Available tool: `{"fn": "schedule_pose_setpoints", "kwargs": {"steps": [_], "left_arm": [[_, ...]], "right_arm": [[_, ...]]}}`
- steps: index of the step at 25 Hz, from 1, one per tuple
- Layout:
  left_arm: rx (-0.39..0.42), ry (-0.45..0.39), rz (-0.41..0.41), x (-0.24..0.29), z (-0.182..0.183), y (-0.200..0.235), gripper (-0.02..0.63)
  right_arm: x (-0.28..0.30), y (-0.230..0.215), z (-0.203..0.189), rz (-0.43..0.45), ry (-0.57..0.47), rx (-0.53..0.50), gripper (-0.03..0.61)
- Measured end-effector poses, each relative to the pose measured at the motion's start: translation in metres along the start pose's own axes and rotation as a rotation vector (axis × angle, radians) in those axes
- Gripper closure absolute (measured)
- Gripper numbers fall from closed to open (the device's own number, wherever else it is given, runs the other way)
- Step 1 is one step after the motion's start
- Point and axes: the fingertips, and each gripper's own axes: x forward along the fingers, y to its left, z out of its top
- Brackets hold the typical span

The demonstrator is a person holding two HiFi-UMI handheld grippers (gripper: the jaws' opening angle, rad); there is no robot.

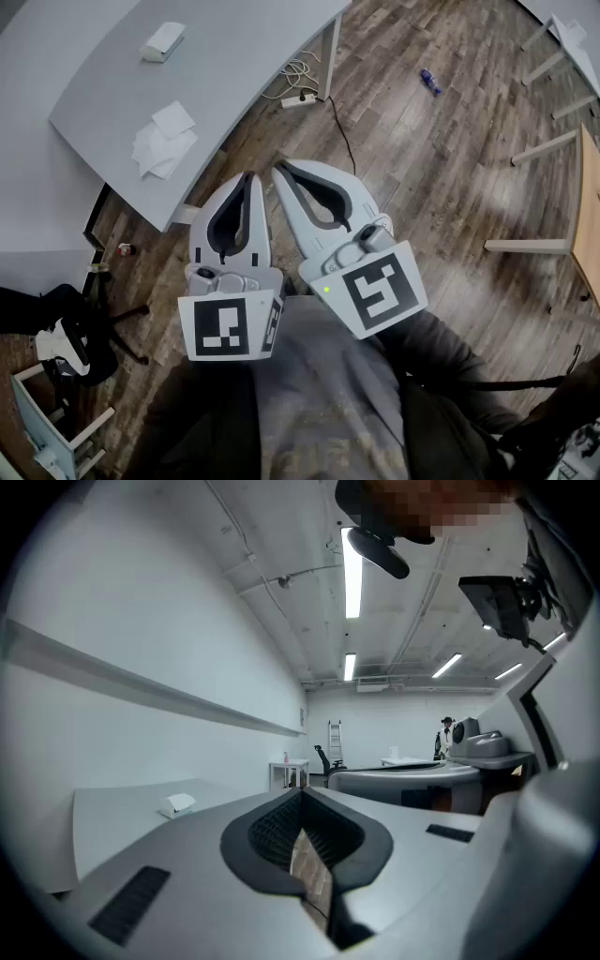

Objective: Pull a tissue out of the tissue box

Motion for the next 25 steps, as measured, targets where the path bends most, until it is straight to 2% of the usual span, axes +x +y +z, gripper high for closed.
{"fn": "schedule_pose_setpoints", "kwargs": {"steps": [8, 14, 17, 20, 25], "left_arm": [[-0.006, 0.006, 0.004, 0.026, -0.008, -0.019, 0.612], [-0.007, -0.006, 0.026, 0.062, -0.013, -0.01, 0.612], [-0.012, -0.009, 0.044, 0.088, -0.019, 0.0, 0.612], [-0.024, -0.009, 0.069, 0.122, -0.027, 0.015, 0.612], [-0.04, 0.009, 0.107, 0.2, -0.033, 0.047, 0.612]], "right_arm": [[-0.005, -0.034, -0.006, 0.001, -0.008, 0.018, 0.578], [0.017, -0.069, -0.009, 0.002, -0.024, 0.019, 0.577], [0.036, -0.09, -0.016, 0.001, -0.012, 0.004, 0.577], [0.062, -0.117, -0.031, -0.003, 0.051, -0.009, 0.577], [0.132, -0.166, -0.028, 0.056, 0.009, 0.016, 0.577]]}}
